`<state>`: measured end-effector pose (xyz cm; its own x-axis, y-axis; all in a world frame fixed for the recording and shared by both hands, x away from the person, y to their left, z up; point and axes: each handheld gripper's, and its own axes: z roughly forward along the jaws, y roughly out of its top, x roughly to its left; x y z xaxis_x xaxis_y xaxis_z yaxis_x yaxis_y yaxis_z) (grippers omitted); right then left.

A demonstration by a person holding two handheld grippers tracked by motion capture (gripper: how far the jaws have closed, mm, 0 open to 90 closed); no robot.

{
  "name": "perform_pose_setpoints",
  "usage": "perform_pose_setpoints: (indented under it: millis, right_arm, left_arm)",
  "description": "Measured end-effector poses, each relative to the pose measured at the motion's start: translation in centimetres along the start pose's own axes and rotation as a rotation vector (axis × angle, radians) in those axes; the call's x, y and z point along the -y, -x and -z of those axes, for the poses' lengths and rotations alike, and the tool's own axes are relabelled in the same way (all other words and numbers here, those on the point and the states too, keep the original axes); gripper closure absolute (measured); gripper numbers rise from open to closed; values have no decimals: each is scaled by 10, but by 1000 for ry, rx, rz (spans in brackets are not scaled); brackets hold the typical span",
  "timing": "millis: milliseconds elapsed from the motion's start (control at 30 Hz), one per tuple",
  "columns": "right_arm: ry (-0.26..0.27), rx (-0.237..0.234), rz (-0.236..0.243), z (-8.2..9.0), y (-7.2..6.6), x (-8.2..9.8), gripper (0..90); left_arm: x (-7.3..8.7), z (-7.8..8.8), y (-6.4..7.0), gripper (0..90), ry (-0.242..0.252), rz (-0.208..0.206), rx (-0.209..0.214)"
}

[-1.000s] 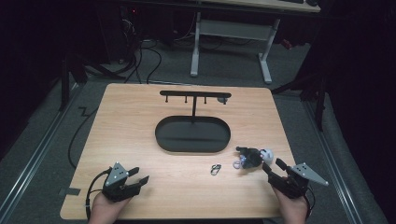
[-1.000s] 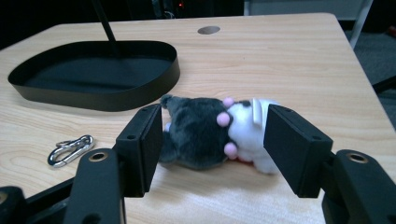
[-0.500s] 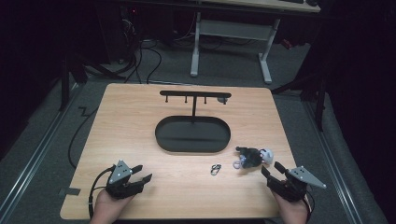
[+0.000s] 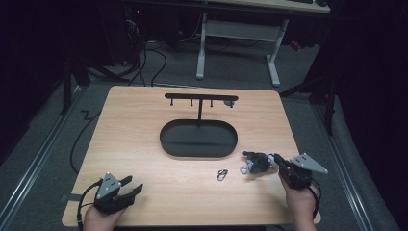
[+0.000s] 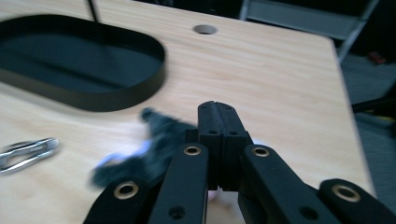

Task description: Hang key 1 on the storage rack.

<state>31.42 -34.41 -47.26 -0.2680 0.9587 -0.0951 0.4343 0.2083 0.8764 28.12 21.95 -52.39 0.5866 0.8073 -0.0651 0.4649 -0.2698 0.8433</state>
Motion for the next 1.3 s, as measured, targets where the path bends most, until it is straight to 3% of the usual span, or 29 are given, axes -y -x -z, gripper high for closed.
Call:
perform_pose_setpoints:
  millis: [33,200,300,533,867,1133,1233,1300]
  right_arm:
    - [-30,27,7,-13,4,-2,900]
    - [-89,46,-54,-39,19,1,900]
    - [-109,42,-93,-44,27,3,900]
    - [-148,10,-119,-51,31,9,900]
    - [-188,-37,-100,-35,20,16,900]
    - [-221,-83,-88,-12,9,31,872]
    - [-210,-76,-92,-5,8,32,830]
    - [-176,-70,-129,7,8,32,796]
  left_arm:
    - [2,3,-1,468,-2,6,-9]
    - [11,15,-3,470,-2,32,-44]
    - [15,19,-4,470,-7,35,-55]
    - [15,20,-4,471,-3,34,-51]
    - [5,10,-2,472,9,8,-15]
    - [-16,-16,9,471,15,-52,55]
    - [-19,-23,12,471,12,-66,71]
    - [-23,-30,15,470,6,-89,85]
